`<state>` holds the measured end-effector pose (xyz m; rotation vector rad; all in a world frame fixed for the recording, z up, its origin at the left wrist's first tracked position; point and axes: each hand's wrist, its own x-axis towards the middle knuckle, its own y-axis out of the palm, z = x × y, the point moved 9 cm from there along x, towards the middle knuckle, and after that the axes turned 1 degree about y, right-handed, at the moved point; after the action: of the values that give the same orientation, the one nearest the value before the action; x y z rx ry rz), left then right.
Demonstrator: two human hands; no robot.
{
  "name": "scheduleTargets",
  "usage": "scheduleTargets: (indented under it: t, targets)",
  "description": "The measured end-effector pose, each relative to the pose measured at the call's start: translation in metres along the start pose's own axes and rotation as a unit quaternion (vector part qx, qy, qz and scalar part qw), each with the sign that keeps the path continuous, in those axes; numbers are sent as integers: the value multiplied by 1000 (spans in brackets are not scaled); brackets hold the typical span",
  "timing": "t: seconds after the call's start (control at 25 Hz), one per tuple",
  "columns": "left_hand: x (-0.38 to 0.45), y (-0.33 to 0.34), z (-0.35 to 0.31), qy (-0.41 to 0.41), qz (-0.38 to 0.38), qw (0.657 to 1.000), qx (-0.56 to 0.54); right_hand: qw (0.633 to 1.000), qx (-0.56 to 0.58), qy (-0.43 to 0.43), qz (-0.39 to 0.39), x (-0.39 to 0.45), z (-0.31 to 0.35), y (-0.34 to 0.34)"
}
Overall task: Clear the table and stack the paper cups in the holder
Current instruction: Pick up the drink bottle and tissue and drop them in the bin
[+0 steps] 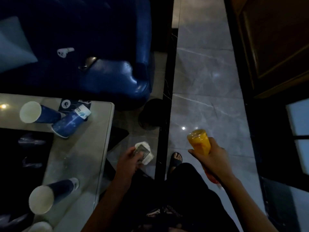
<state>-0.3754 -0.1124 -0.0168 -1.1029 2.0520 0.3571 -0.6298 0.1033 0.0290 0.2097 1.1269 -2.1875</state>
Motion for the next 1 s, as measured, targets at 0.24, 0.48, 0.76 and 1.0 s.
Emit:
scheduleTargets:
  t: [0.24,0.48,0.76,1.0]
  targets:
    - [40,27,-24,-19,20,999,40,996,-40,71,37,11,-40,23]
    - [104,-17,-33,-67,44,988,135,979,-119,123,107,44,-18,80]
    - [184,-1,-87,-58,71,986,138,970,-170,96,145,103,25,103]
    - [264,36,-110,-35,-3,995,90,979,-157,25,127,214,39,118]
